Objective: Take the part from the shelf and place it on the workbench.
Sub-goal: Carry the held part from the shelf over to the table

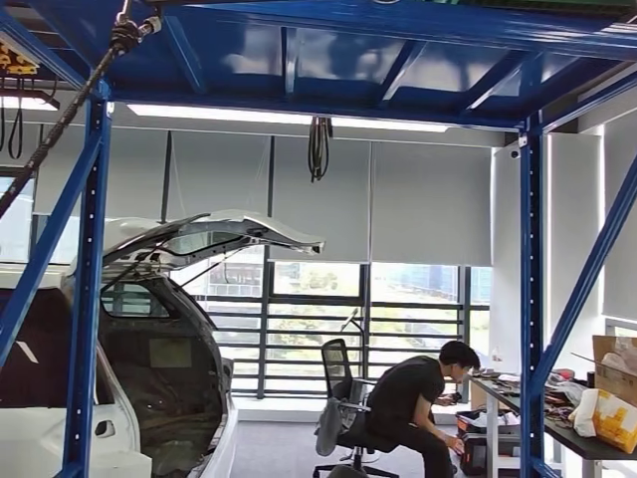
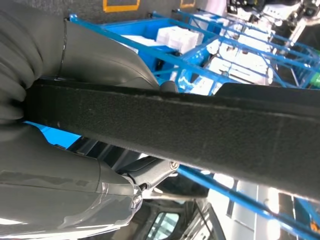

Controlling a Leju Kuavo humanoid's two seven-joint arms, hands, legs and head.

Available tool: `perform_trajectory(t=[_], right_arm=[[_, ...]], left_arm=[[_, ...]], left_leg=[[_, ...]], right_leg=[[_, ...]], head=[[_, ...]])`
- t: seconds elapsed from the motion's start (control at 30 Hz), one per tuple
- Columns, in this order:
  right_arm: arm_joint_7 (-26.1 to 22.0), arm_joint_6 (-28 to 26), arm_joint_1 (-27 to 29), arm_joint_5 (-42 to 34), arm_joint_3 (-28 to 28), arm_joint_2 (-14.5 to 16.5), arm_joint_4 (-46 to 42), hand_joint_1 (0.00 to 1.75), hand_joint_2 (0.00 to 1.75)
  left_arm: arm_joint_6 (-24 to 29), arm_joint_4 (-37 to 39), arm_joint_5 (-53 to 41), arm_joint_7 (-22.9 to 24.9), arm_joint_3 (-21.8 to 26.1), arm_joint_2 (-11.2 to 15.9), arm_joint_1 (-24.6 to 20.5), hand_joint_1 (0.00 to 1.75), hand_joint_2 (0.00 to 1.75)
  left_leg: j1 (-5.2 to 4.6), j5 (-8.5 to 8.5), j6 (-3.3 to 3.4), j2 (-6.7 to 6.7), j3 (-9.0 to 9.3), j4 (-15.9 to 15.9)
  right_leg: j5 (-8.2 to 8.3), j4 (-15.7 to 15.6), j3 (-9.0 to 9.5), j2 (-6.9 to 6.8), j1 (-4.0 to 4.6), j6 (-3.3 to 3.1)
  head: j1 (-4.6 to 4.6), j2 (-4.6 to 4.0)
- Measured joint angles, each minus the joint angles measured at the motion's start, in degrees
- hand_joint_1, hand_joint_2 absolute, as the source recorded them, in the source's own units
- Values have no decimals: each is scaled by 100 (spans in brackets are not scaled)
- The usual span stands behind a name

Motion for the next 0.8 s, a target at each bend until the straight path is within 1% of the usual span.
perform_trajectory(t=[0.03,0.1,0.13,0.17,0.2,0.23,0.27,0.3,0.33,0.37,0.43,0.47,0.5,0.53,0.57,0.6,0.63,0.67,0.7,0.73,0.77,0.8], right_arm=[[-19,16,9,31,2,-27,0,175,175],[-55,54,40,104,12,-82,6,175,175],[-77,69,64,140,21,-108,12,175,175],[-99,83,86,172,34,-131,17,175,175],[-119,93,101,195,48,-149,20,175,175],[-134,100,108,212,58,-164,21,175,175],[-144,104,105,224,67,-178,18,175,175],[-152,105,100,234,73,-190,15,175,175],[-160,106,95,250,81,-206,13,175,175],[-166,107,86,272,91,-221,11,175,175],[-170,122,52,324,121,-241,10,175,175],[-170,134,25,348,142,-244,10,175,175],[-170,146,-6,364,168,-245,10,175,175],[-167,154,-35,378,202,-246,14,175,175],[-156,161,-60,391,243,-246,19,175,175],[-142,167,-78,404,288,-247,26,175,175],[-125,170,-88,417,336,-247,37,175,175],[-103,169,-95,427,382,-247,46,175,175],[-81,161,-103,432,423,-247,53,175,175],[-58,147,-116,433,462,-247,58,175,175],[-34,130,-137,431,503,-247,60,175,175],[-17,115,-161,428,540,-247,59,175,175]], left_arm=[[0,0,4,1,14,2,-1,0,175],[-2,0,7,-1,36,3,-3,0,175],[-3,0,5,-2,49,3,3,0,175],[-3,0,1,-1,62,3,10,0,175],[-2,0,-3,1,75,3,16,0,175],[-2,0,-10,1,86,3,18,0,175],[1,0,-19,2,94,3,17,0,175],[5,0,-27,3,102,3,9,0,175],[10,0,-36,10,112,3,1,0,175],[18,0,-43,25,125,4,-3,0,175],[28,0,-51,73,164,15,4,0,175],[31,0,-58,97,185,25,12,0,175],[31,0,-71,121,203,40,16,0,175],[30,0,-84,141,217,63,14,0,175],[28,0,-97,156,231,93,8,0,175],[26,0,-107,167,244,128,1,0,175],[21,0,-113,172,255,165,-4,0,175],[14,0,-125,169,263,200,-5,0,175],[7,0,-135,163,268,231,-5,0,175],[-1,-1,-145,152,273,264,-6,0,175],[-6,-1,-155,138,280,297,-11,0,175],[-9,-2,-156,127,290,326,-23,0,175]], left_leg=[[7,19,31,-16,-15,-6],[0,42,65,-55,-50,-3],[-6,49,73,-78,-61,-1],[-11,55,77,-104,-66,0],[-16,58,77,-134,-65,2],[-19,61,74,-168,-59,2],[-19,65,69,-201,-56,2],[-22,74,54,-235,-63,5],[-18,87,31,-266,-81,7],[-9,106,0,-294,-109,7],[-2,142,-73,-346,-156,-5],[-6,124,-104,-335,-174,8],[-13,49,-131,-297,-214,87],[-17,-97,-154,-244,-303,289],[-16,-291,-174,-185,-442,612],[-12,-484,-194,-155,-609,1002],[-11,-621,-211,-143,-752,1351],[-11,-656,-224,-136,-815,1534],[-10,-581,-231,-125,-773,1493],[-9,-415,-233,-101,-620,1222],[-9,-215,-226,-44,-401,806],[-23,-71,-210,27,-200,413]], right_leg=[[-177,250,-100,45,-8,26],[-579,1007,-402,97,-16,56],[-692,1322,-524,100,-17,60],[-698,1456,-559,102,-17,56],[-589,1348,-483,111,-17,43],[-396,1024,-308,136,-16,20],[-201,592,-91,213,-16,-13],[-52,210,92,297,-15,-43],[30,-47,208,363,-9,-68],[45,-169,251,406,-1,-85],[53,-220,242,356,1,-112],[68,-253,243,318,-12,-139],[89,-287,246,279,-27,-170],[112,-318,246,233,-41,-200],[123,-325,240,187,-38,-218],[128,-324,229,142,-33,-229],[130,-322,222,94,-28,-231],[132,-320,218,47,-25,-233],[132,-315,218,5,-24,-232],[129,-307,221,-33,-24,-228],[121,-292,222,-67,-22,-216],[111,-270,213,-96,-7,-198]], head=[[0,0],[0,0],[0,0],[0,0],[0,0],[0,0],[0,0],[0,0],[0,0],[0,0],[0,0],[0,0],[0,0],[0,0],[0,0],[0,0],[0,0],[0,0],[0,0],[0,0],[0,0],[1,0]])
